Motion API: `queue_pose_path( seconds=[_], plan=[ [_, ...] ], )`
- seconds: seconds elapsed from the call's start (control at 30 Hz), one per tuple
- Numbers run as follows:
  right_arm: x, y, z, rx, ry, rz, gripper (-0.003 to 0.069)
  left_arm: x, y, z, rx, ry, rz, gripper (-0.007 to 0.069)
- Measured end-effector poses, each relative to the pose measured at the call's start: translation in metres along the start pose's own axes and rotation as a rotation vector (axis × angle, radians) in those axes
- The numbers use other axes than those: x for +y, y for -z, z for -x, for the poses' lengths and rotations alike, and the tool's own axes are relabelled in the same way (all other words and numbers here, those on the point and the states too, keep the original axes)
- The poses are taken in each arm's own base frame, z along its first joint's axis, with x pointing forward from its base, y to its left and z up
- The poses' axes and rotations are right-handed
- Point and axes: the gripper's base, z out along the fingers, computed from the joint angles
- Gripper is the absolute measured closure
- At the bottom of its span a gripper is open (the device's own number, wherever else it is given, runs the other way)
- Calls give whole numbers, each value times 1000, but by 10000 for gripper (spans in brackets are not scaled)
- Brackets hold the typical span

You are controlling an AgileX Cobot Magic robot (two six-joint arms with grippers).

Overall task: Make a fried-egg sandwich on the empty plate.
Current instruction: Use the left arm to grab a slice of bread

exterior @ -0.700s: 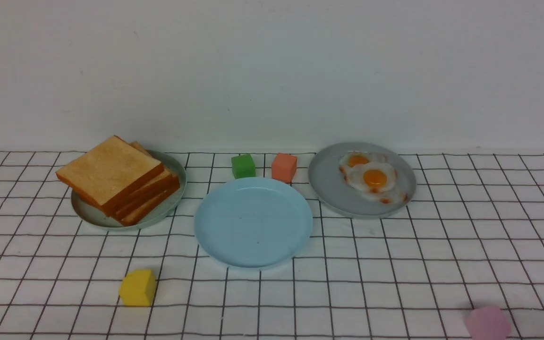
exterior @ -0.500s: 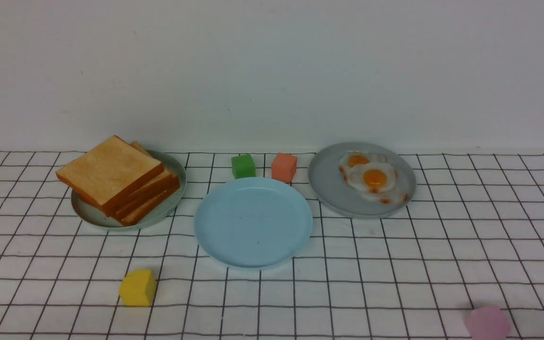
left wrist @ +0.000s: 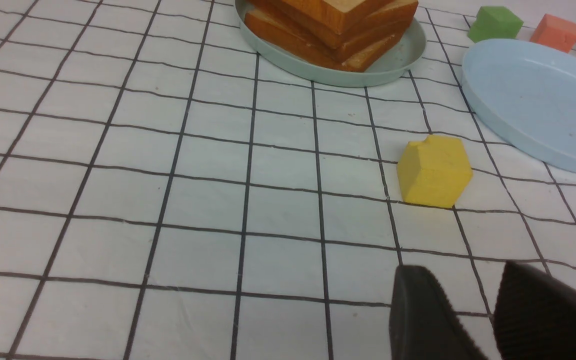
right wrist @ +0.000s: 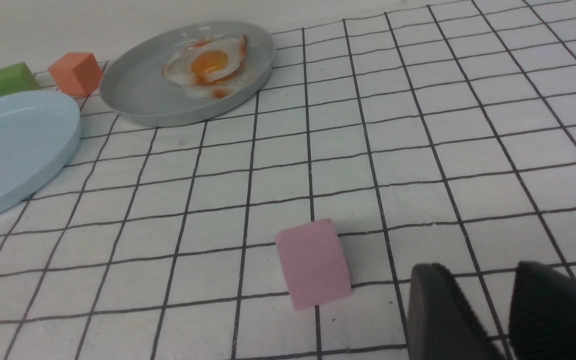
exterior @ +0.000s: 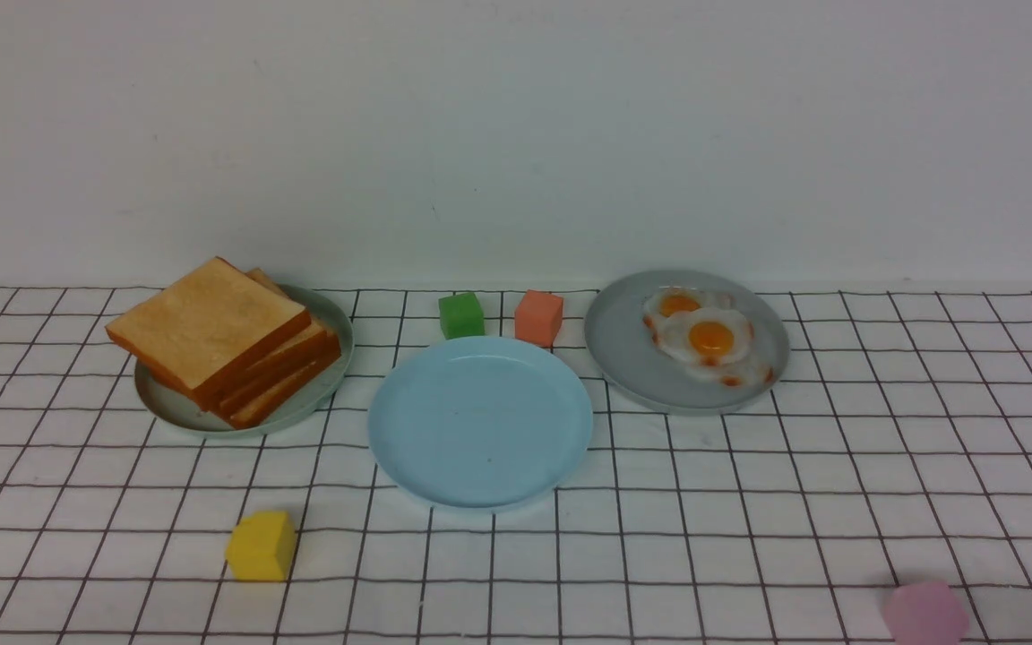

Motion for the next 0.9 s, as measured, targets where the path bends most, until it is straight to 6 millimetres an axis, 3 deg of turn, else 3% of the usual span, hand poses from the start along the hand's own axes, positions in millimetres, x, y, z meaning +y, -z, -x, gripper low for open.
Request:
queue_pose_path(
  seconds=[0.17, 0.37, 0.53, 0.7, 0.9],
  plan=[
    [0, 0, 0, 0, 0, 0, 418, -3, 0, 8, -87, 145, -41, 386],
    [0, 0, 0, 0, 0, 0, 418, -6, 4, 25, -245, 597, -150, 386],
    [0, 0, 0, 0, 0, 0, 418, -3, 7, 34, -347, 834, -194, 386],
    [0, 0, 0, 0, 0, 0, 418, -10, 12, 43, -315, 735, -214, 386],
    [1, 0, 1, -16, -50, 16, 418, -35, 32, 91, -173, 458, -263, 386]
  ],
)
